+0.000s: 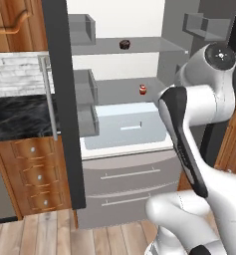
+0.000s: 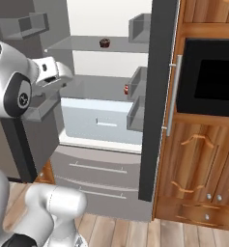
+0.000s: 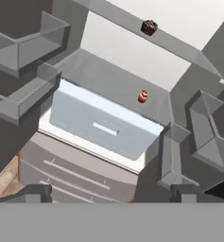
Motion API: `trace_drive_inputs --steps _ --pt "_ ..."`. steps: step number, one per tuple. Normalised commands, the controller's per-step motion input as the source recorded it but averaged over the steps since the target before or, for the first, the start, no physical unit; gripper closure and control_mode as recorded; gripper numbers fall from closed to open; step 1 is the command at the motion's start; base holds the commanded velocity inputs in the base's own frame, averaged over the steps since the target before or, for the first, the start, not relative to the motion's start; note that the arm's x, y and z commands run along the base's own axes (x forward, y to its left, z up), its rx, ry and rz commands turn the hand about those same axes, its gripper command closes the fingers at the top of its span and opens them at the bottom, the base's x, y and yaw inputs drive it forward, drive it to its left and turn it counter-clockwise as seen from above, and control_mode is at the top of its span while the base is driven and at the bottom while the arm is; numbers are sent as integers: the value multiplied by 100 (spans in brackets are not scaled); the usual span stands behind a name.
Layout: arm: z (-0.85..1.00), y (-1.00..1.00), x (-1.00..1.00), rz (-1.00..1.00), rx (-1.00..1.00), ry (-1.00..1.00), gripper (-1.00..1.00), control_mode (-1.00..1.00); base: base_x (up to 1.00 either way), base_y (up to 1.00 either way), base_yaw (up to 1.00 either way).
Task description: Take the cupcakes from the fridge and place them on the empty tray on the dining counter.
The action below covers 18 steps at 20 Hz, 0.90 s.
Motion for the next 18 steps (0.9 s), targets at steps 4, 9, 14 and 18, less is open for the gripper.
trace_drive_inputs --steps 4,9,14,18 --pt "-11 -8 0 0 10 -4 -100 -100 0 0 0" --pt "-20 3 0 1 0 -5 -100 -100 0 0 0" --pt "-8 0 0 0 0 0 -100 100 20 0 0" --pt "0 0 0 0 0 0 -100 100 97 -7 0"
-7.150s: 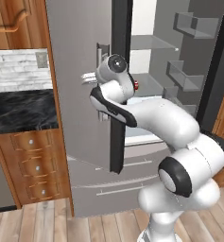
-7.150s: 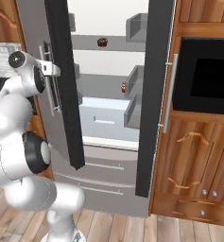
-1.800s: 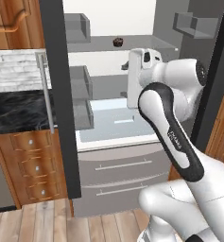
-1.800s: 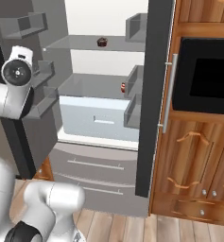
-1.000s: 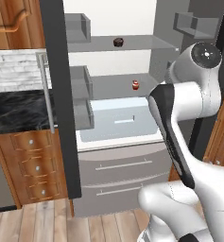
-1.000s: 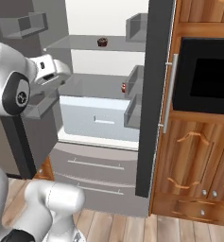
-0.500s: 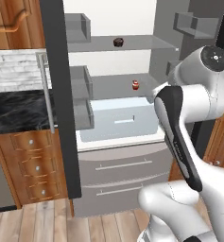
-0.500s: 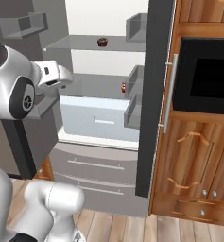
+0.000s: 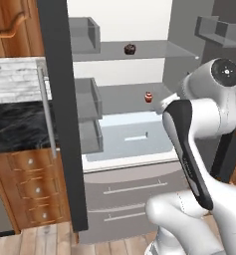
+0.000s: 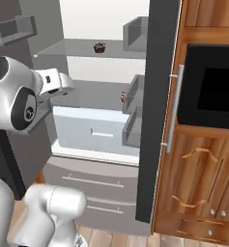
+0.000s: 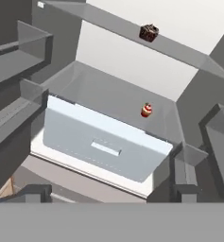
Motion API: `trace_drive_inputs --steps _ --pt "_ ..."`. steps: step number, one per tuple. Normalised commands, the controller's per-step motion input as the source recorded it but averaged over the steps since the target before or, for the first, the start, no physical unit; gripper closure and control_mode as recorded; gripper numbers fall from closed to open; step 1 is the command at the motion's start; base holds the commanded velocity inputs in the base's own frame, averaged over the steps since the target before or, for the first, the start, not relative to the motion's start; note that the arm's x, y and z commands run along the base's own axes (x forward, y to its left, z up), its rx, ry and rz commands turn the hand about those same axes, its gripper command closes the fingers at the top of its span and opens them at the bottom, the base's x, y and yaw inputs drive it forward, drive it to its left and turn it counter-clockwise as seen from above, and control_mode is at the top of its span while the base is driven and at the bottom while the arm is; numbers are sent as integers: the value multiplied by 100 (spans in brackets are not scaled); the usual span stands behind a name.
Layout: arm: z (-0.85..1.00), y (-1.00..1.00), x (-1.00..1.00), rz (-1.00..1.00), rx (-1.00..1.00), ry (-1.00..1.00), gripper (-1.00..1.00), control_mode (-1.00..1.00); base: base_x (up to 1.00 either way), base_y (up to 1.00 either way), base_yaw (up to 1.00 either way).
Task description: Take the cupcakes from the fridge and place them on the empty tray on the dining counter.
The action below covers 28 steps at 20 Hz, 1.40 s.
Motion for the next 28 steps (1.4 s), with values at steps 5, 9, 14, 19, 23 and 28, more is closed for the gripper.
trace_drive_inputs --steps 5,9,14,19,23,28 --pt "0 0 0 0 0 0 -100 100 100 -25 0" --pt "0 0 0 0 0 0 -100 100 100 -31 0" --pt "0 0 0 0 0 0 -100 100 100 -19 0" --pt "-9 -6 0 0 0 -3 -100 -100 10 -1 0" --pt "-65 -21 0 0 6 -16 -100 -100 0 0 0" --pt "-40 -24 10 -8 15 -1 -100 -100 0 0 0"
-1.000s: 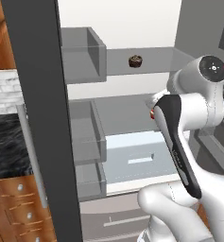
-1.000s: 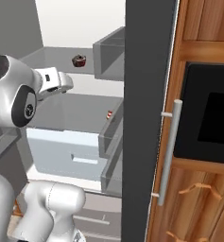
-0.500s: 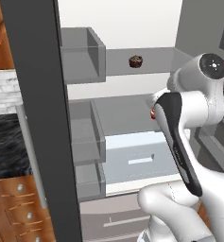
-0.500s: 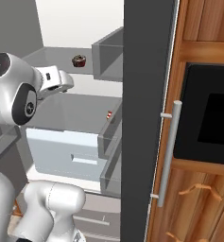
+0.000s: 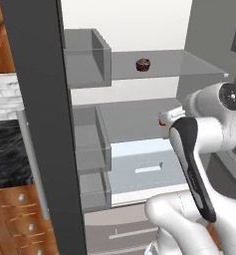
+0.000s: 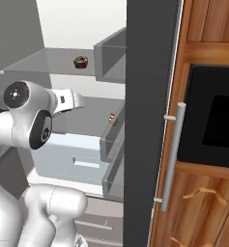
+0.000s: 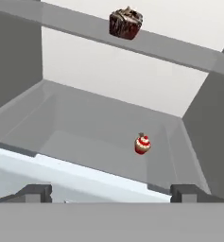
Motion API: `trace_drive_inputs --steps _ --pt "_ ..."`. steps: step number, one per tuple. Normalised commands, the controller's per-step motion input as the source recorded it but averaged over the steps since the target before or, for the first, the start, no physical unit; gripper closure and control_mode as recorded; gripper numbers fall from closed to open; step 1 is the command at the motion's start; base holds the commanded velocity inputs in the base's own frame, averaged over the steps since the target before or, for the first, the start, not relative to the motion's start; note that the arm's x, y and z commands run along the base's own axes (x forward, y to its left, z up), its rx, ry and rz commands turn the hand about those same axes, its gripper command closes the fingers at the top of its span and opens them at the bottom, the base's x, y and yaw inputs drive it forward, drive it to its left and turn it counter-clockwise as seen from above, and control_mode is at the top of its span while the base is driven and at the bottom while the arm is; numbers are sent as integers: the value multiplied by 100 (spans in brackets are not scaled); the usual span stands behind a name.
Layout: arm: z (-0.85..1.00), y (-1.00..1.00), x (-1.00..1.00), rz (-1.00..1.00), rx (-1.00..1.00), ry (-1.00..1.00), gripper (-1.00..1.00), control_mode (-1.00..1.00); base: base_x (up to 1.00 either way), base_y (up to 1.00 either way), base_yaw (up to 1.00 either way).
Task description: Take the cupcakes from the fridge and place them on the empty tray on the dining counter.
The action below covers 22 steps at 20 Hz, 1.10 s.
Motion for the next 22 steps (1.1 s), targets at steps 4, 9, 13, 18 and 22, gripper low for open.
trace_drive_inputs --steps 4,9,13,18,22 --pt "0 -17 32 -17 24 4 -100 -100 0 0 0" --pt "0 -14 42 -25 24 20 -100 -100 0 0 0" --pt "-14 -38 28 -6 17 17 -100 -100 0 0 0" --pt "-46 -14 42 0 5 5 -100 -100 0 0 0" --pt "-54 -1 58 0 0 0 -100 -100 0 0 0"
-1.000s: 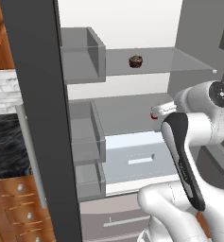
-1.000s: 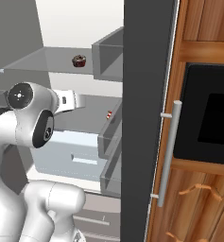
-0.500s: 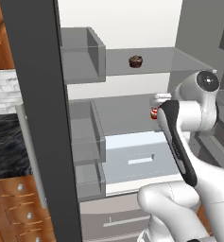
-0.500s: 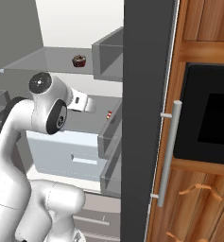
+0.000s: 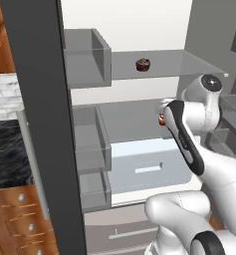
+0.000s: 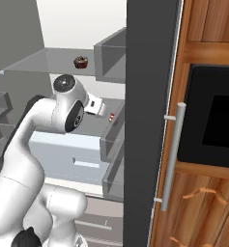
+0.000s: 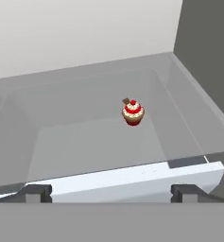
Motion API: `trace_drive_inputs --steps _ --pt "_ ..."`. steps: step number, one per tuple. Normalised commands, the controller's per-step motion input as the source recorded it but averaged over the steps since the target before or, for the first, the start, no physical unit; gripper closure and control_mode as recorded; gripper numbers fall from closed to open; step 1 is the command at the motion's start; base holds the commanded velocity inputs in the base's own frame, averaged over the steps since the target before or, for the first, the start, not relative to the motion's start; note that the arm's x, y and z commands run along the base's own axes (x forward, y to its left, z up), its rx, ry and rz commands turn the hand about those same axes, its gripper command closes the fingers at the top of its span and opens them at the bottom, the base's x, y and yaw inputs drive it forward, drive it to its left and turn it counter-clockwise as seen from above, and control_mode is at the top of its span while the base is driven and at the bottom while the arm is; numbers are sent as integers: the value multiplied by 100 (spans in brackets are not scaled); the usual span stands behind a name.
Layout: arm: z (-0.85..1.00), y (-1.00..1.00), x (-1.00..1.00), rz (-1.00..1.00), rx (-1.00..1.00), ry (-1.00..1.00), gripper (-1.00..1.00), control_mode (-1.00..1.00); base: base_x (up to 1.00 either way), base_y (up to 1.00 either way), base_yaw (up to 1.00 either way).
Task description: Take the cupcakes from the fridge and place them on the empty tray on the dining counter.
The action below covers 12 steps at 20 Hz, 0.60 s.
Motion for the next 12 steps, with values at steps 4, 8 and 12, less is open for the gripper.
trace_drive_inputs --steps 4,8,12 --pt "-53 -24 48 0 0 0 -100 -100 0 0 0" --pt "-34 -30 49 0 0 0 -100 -100 0 0 0" --pt "-30 -19 54 0 0 0 -100 -100 0 0 0"
